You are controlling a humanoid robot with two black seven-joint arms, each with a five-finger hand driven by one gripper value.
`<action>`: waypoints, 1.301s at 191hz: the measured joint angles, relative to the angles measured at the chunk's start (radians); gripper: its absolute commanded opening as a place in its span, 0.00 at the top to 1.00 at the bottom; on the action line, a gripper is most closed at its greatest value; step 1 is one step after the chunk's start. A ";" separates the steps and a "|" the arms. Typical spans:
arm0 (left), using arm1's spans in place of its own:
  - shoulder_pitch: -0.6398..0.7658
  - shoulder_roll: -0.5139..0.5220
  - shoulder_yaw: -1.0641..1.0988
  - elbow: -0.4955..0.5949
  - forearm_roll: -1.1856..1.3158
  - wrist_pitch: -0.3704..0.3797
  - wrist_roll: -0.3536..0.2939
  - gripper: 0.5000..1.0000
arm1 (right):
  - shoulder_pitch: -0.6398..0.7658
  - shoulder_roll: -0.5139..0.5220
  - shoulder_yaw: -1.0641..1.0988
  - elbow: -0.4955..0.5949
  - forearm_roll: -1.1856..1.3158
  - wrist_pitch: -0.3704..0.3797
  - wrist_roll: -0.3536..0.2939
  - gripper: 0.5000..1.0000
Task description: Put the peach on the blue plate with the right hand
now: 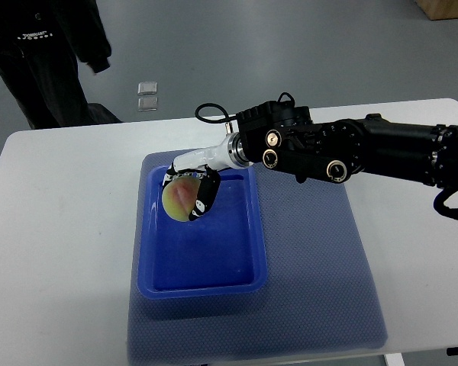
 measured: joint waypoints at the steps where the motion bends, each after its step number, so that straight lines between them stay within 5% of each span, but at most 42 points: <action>1: 0.000 0.000 0.000 0.000 0.000 0.000 0.000 0.00 | -0.002 0.000 0.000 -0.001 0.000 -0.001 0.000 1.00; 35: 0.000 0.000 0.000 -0.002 0.000 0.000 0.000 0.00 | -0.058 0.000 0.000 -0.029 -0.003 -0.022 0.002 0.92; 37: 0.000 0.000 0.000 -0.002 0.000 0.000 0.000 0.00 | -0.061 0.000 0.000 -0.030 -0.003 -0.022 0.002 0.76; 42: 0.000 0.000 0.000 -0.003 0.001 0.000 0.000 0.00 | -0.069 0.000 0.000 -0.033 -0.003 -0.024 0.002 0.66; 50: 0.000 0.000 0.000 -0.003 0.001 0.000 0.000 0.00 | -0.080 0.000 0.000 -0.040 -0.004 -0.025 0.002 0.66; 51: 0.000 0.000 0.000 -0.003 0.001 0.000 0.000 0.00 | -0.081 0.000 0.000 -0.041 -0.004 -0.025 0.002 0.46; 53: 0.000 0.000 0.000 -0.003 0.001 0.000 0.000 0.00 | -0.085 0.000 0.000 -0.043 -0.004 -0.025 0.002 0.43; 68: 0.000 0.000 0.000 -0.003 0.001 0.000 0.000 0.00 | -0.103 0.000 0.000 -0.057 -0.005 -0.026 0.005 0.27; 94: 0.000 0.000 0.000 -0.003 0.000 0.000 0.000 0.00 | -0.126 0.000 0.000 -0.067 -0.005 -0.026 0.008 0.15; 178: 0.000 0.000 0.000 -0.003 0.000 0.000 0.000 0.00 | -0.115 0.000 0.027 -0.067 0.012 -0.020 0.010 0.14; 248: 0.000 0.000 0.000 -0.002 0.000 0.000 0.000 0.00 | -0.053 -0.027 0.291 -0.061 0.132 -0.008 0.012 0.14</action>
